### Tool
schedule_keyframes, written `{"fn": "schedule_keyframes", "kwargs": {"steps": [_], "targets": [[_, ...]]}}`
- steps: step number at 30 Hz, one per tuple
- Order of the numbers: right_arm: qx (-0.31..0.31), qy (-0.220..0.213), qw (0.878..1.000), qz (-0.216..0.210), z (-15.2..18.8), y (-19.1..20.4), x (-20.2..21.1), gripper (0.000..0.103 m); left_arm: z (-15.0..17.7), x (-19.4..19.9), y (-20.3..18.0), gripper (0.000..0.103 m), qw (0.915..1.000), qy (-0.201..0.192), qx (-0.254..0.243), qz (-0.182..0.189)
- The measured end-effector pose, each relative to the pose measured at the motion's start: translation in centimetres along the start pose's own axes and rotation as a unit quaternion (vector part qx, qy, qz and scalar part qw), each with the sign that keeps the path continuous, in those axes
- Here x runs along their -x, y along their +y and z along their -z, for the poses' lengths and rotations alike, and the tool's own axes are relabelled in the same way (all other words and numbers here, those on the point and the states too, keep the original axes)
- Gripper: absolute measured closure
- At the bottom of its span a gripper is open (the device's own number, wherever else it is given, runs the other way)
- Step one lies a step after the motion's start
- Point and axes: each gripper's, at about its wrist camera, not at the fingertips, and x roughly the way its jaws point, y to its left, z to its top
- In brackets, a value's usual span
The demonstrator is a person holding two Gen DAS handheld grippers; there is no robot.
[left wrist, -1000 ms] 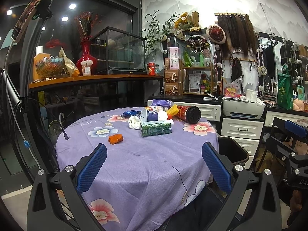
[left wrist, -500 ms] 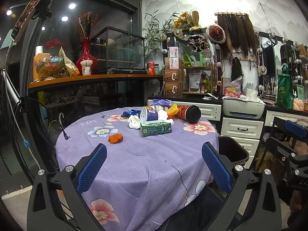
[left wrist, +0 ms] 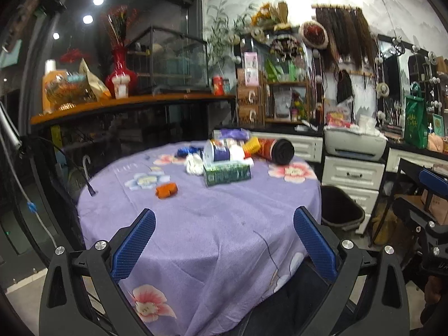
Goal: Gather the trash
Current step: 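Grasp the orange peel with the left tool while the right tool grasps the blue yogurt cup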
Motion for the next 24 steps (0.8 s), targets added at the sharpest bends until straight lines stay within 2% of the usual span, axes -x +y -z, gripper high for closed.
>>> {"fn": "schedule_keyframes", "kwargs": {"steps": [2,5,7,11,12,13,15,19,22,24], "targets": [[-0.012,0.021,1.000,-0.008,0.4,0.2,-1.0,0.005,0.0,-1.4,0.8,0.005,0.9993,0.027,0.012,0.021],[-0.012,0.080,0.995,-0.050,1.9,0.8,-3.1,0.005,0.0,-3.4,1.4,0.005,0.9980,0.058,0.002,0.026],[-0.008,0.108,0.992,-0.063,2.5,1.4,-4.0,0.005,-0.3,-5.0,2.2,0.005,0.9963,0.078,-0.003,0.038],[0.014,0.174,0.978,-0.112,3.5,2.1,-6.7,0.005,-0.9,-7.9,4.1,0.005,0.9905,0.120,0.004,0.067],[0.022,0.204,0.971,-0.119,3.5,2.1,-7.5,0.005,-1.0,-8.7,4.8,0.005,0.9880,0.133,0.009,0.077],[0.018,0.199,0.971,-0.132,3.3,2.4,-8.0,0.005,-1.0,-9.2,5.3,0.005,0.9862,0.141,0.012,0.085],[0.060,0.199,0.969,-0.135,2.9,2.6,-9.7,0.005,-0.9,-10.6,6.6,0.005,0.9808,0.169,0.015,0.097],[0.106,0.181,0.969,-0.134,1.6,3.3,-12.3,0.005,-1.0,-13.3,8.7,0.005,0.9760,0.214,-0.010,0.041],[0.112,0.175,0.969,-0.135,0.7,3.7,-14.2,0.005,-2.0,-15.1,10.7,0.005,0.9735,0.225,0.009,0.040],[0.103,0.173,0.969,-0.140,0.3,3.9,-15.1,0.005,-3.2,-16.6,11.2,0.005,0.9728,0.228,-0.007,0.038]]}}
